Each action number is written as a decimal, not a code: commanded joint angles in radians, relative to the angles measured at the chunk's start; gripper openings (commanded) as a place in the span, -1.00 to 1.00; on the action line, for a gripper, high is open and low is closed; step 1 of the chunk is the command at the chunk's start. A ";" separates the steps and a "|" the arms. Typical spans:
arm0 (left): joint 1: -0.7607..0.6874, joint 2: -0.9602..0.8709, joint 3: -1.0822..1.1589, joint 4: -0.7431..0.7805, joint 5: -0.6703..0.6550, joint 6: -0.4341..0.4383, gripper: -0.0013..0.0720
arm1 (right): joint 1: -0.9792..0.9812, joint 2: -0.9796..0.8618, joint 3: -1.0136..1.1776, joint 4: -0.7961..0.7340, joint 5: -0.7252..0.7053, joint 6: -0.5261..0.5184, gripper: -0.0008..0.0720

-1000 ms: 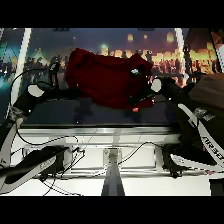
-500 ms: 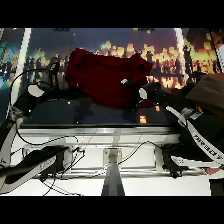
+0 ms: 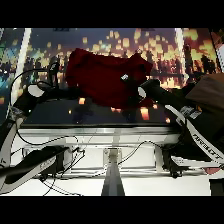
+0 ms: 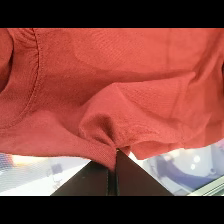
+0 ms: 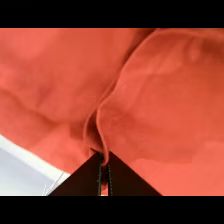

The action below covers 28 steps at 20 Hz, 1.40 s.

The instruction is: Fold the clothes and pants, and hang the long-sleeved shirts on hangers.

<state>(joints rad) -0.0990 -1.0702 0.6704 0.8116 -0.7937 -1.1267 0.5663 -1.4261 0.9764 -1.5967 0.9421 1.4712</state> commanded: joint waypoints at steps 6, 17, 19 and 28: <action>0.037 0.008 0.017 0.001 0.000 0.000 -0.92 | -0.043 0.041 0.124 -0.028 0.013 0.005 -0.94; 0.449 0.274 0.394 -0.004 0.055 0.000 -0.92 | -0.451 0.426 0.363 -0.030 -0.019 0.004 -0.94; 0.491 0.342 0.489 -0.004 0.177 0.000 -0.92 | -0.471 0.518 0.447 -0.029 -0.075 0.005 -0.94; 0.512 0.644 0.539 -0.003 0.492 0.000 -0.92 | -0.473 0.829 0.655 0.055 -0.084 0.005 -0.94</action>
<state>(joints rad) 0.4076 -0.4988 1.1999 0.8040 -0.3309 -1.1267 0.0963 -0.6788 1.5970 -1.5784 0.8459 1.4769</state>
